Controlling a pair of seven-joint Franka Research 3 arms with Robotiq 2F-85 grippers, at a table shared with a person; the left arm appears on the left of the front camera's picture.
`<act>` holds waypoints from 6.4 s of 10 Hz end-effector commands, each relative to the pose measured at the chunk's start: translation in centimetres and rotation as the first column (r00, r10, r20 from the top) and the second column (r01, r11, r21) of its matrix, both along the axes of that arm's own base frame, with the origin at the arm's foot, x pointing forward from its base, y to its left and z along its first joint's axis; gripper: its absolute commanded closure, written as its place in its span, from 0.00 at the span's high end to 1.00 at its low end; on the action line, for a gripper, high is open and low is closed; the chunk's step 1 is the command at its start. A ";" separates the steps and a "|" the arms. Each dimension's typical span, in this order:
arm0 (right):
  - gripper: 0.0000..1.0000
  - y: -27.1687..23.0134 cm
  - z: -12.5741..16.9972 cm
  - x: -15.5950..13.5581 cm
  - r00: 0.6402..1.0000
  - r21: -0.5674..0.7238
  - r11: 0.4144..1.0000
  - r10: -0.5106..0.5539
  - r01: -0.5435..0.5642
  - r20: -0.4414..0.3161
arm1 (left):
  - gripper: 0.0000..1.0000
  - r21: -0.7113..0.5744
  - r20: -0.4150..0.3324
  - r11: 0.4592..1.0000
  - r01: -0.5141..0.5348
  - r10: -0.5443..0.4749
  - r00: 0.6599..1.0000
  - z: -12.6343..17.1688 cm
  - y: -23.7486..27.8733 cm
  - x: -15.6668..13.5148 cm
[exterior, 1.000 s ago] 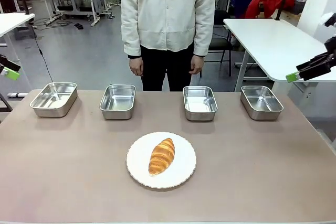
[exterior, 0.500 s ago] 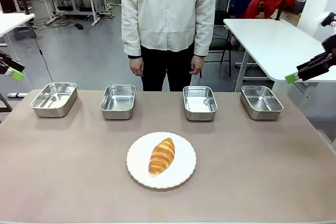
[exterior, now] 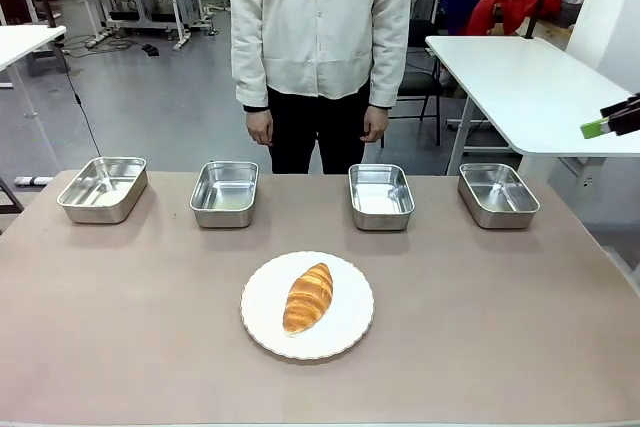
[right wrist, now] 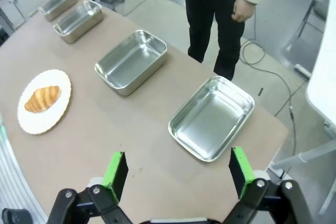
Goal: Place the bread in the container.
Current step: Place the Butter Roll into the Airtight Container indicated by the human.
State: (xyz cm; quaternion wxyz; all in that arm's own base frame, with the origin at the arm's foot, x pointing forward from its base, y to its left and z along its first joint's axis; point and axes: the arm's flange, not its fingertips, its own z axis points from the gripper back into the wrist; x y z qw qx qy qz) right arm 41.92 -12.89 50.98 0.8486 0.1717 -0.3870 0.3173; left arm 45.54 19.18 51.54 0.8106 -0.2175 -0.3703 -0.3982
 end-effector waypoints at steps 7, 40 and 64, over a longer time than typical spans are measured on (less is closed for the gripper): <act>1.00 -4.9 -1.2 2.4 1.000 0.092 0.996 -0.013 0.011 0.014 | 1.00 -0.094 0.162 0.994 -0.061 0.076 0.984 -0.1 1.1 1.6; 1.00 -4.7 -0.9 2.4 0.998 0.102 0.993 -0.060 0.062 -0.017 | 1.00 -0.119 0.112 0.988 -0.094 0.107 0.988 -0.7 0.2 2.1; 1.00 -4.7 -0.9 2.4 0.998 0.102 0.993 -0.060 0.062 -0.017 | 1.00 -0.119 0.112 0.988 -0.094 0.107 0.988 -0.7 0.2 2.1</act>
